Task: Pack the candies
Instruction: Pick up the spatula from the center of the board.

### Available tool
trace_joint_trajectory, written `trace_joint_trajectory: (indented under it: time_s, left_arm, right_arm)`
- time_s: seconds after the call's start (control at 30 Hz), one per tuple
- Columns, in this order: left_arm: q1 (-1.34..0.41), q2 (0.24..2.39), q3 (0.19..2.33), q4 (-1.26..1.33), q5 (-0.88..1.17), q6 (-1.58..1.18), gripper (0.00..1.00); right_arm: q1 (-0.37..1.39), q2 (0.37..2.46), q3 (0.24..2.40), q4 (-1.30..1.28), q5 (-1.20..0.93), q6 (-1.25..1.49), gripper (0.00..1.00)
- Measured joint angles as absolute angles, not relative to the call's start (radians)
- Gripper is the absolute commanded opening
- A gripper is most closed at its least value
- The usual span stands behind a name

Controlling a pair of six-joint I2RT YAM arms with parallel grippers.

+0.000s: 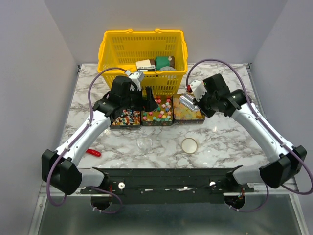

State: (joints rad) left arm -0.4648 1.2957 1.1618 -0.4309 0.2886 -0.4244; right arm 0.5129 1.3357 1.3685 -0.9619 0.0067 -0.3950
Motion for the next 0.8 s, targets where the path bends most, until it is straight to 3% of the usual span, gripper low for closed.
trace_joint_trajectory:
  time_s: [0.4, 0.8]
  left_arm:
    - [-0.465, 1.369, 1.119, -0.407, 0.253, -0.424, 0.99]
    - [-0.484, 1.46, 1.132, -0.32, 0.316, -0.43, 0.99]
  right_arm:
    - [0.443, 1.645, 1.499, -1.063, -0.046, -0.446, 0.01]
    - [0.455, 1.609, 1.494, -1.063, -0.194, -0.422, 0.01]
